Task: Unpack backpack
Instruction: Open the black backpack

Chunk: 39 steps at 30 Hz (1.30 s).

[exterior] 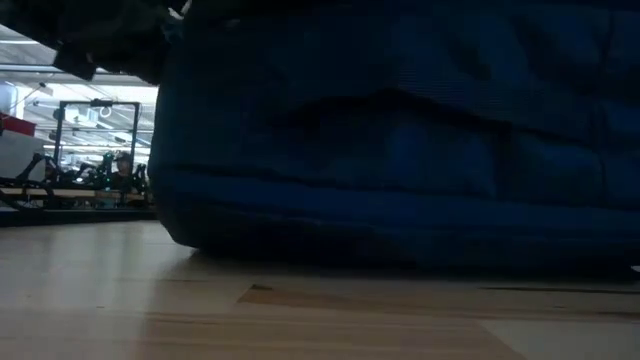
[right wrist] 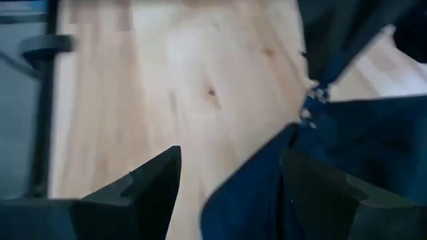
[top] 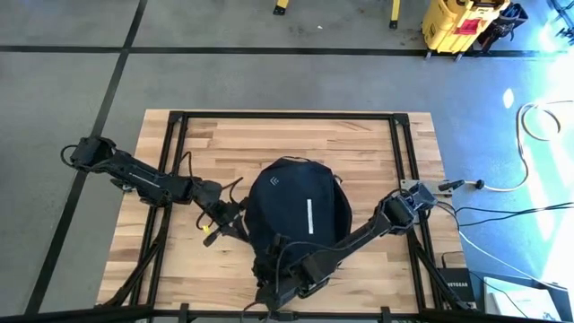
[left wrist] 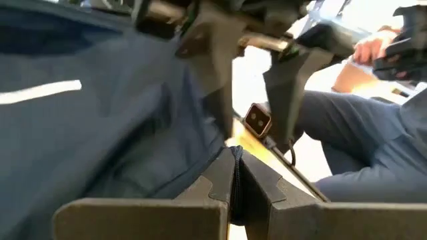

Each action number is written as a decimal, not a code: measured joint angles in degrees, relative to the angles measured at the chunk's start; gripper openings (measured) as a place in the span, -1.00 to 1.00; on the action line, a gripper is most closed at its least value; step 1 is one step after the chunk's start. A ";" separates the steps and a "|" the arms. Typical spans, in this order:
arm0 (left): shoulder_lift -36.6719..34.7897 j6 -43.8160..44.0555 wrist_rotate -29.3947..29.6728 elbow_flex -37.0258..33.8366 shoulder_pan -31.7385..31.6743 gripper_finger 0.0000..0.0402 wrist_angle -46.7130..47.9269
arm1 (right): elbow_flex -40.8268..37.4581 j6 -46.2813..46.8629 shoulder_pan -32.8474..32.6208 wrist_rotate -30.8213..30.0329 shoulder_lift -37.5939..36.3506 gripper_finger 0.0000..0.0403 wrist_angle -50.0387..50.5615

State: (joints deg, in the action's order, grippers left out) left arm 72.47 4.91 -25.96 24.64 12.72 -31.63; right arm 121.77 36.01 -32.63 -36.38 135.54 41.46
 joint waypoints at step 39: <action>0.15 -0.47 -2.57 0.00 -0.36 -1.00 -0.86 | 2.26 -5.20 1.95 -6.79 2.10 0.10 -0.06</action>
State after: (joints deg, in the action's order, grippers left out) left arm 72.62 4.45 -28.53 24.64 12.36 -32.49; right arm 124.03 30.81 -30.68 -43.17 137.64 41.40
